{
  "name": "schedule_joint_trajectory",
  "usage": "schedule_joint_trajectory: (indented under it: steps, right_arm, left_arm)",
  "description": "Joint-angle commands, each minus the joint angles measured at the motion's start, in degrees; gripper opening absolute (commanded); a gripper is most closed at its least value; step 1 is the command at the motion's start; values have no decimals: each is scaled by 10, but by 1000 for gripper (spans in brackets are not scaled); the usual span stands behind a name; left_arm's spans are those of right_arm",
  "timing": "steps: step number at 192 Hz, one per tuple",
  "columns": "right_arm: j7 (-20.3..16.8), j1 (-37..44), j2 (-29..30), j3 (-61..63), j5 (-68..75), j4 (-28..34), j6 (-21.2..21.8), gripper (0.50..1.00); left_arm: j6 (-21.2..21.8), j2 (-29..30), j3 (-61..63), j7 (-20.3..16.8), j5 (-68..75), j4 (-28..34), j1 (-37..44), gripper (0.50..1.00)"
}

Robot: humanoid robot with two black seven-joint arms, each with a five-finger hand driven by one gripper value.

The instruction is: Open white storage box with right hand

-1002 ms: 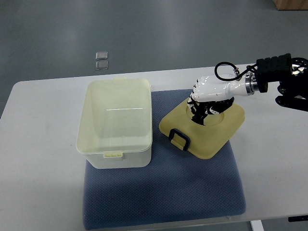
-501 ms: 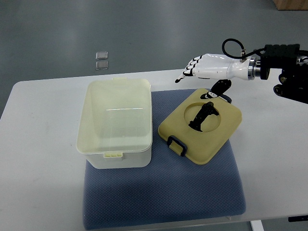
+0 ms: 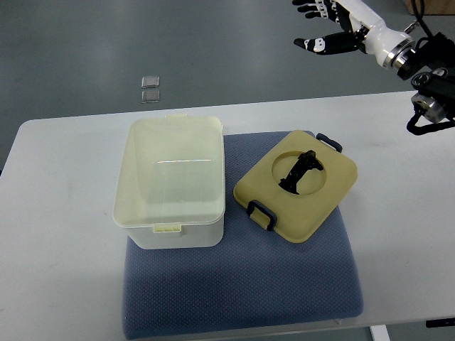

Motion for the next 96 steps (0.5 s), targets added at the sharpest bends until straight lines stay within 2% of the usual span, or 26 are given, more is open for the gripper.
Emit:
schedule_joint_trajectory:
  steps: [1, 16, 36, 61, 96]
  right_arm:
    - [-66, -31, 1, 73, 78, -3, 4, 797]
    - [-118, -69, 0, 136, 81, -3, 4, 797]
    - [-166, -114, 2, 211, 77, -3, 5, 807]
    - [-198, -143, 8, 255, 34, -4, 14, 819]
    - [-238, -191, 35, 343, -56, -27, 75, 821]
  left_arm:
    - [1, 0, 0, 0, 0, 0, 0, 1000]
    - [0, 0, 0, 0, 0, 0, 0, 1000]
    - [1, 0, 0, 0, 0, 0, 0, 1000]
    - [1, 0, 0, 0, 0, 0, 0, 1000]
    - [0, 0, 0, 0, 0, 0, 0, 1000]
